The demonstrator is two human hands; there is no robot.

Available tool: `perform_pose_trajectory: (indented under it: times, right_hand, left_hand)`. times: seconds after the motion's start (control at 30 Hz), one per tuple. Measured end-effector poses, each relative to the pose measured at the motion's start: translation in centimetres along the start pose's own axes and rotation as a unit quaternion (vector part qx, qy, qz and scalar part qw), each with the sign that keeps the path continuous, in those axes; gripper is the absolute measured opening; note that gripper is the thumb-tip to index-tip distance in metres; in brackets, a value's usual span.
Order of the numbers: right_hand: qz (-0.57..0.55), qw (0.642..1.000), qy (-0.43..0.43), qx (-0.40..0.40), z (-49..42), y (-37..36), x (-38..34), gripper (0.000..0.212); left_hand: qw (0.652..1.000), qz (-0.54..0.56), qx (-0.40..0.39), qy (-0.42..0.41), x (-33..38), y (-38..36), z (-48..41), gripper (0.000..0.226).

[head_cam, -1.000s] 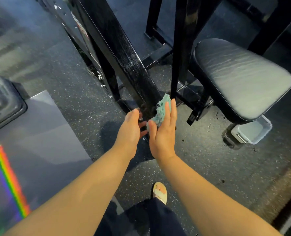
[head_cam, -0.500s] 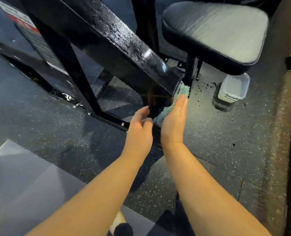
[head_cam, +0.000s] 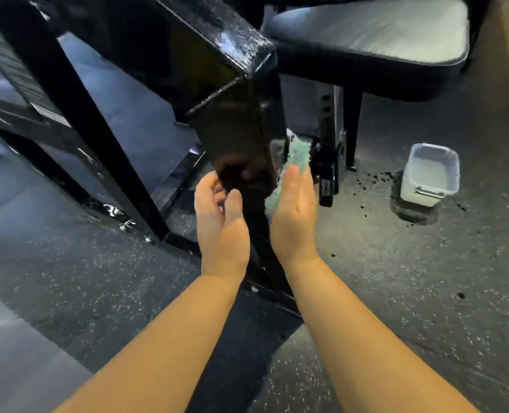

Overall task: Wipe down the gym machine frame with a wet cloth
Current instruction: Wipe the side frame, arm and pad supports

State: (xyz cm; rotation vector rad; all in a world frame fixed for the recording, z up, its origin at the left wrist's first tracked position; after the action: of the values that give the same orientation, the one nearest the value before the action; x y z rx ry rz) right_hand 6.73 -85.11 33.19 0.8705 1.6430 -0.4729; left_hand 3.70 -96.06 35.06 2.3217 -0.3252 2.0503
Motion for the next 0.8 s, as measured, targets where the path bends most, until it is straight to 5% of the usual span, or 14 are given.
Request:
perform_pose_trajectory:
  times: [0.1, 0.2, 0.33, 0.47, 0.57, 0.7, 0.8]
  right_hand:
    - [-0.011, 0.999, -0.045, -0.012, 2.9, 0.3, 7.6, 0.029]
    - [-0.002, 0.991, -0.129, -0.033, 3.8, 0.7, 11.9, 0.042]
    - [0.029, 0.998, 0.021, -0.045, -1.6, 0.4, 1.3, 0.027]
    - [0.021, 0.990, 0.141, -0.021, -5.0, -0.1, -6.5, 0.039]
    - [-0.086, 0.995, 0.044, -0.025, -2.7, 0.0, 0.8, 0.037]
    - [-0.030, 0.986, -0.162, -0.036, 2.1, 1.0, 10.3, 0.048]
    - [0.029, 0.999, -0.029, -0.030, 0.0, 0.9, 3.8, 0.037]
  left_hand:
    - [0.999, 0.014, -0.001, -0.052, -1.5, -0.3, -0.4, 0.038]
    - [0.998, 0.039, 0.005, -0.054, -2.9, 0.6, -1.0, 0.031]
    - [0.997, 0.044, 0.006, -0.057, -3.5, 1.1, -1.4, 0.019]
    - [0.997, 0.049, 0.007, -0.061, -3.0, 1.1, -1.4, 0.018]
    - [0.998, 0.047, -0.010, -0.048, -3.2, 1.3, -1.2, 0.021]
    - [0.998, 0.048, -0.024, -0.037, -3.2, 1.6, -1.5, 0.021]
    - [0.998, 0.052, -0.018, -0.027, -2.5, 1.4, -1.9, 0.026]
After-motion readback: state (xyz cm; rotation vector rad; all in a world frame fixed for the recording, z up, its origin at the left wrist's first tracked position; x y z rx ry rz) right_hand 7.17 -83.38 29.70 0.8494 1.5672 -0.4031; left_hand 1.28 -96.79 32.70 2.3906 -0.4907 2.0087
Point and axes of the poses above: each hand's wrist, its own z-axis away from the middle knuckle, its own y-axis out of the back of the hand, x = y × z, the point moved 5 cm from there along -z, towards the middle knuckle, and after that the axes turned 10 degrees about z, right-handed, at the moved point
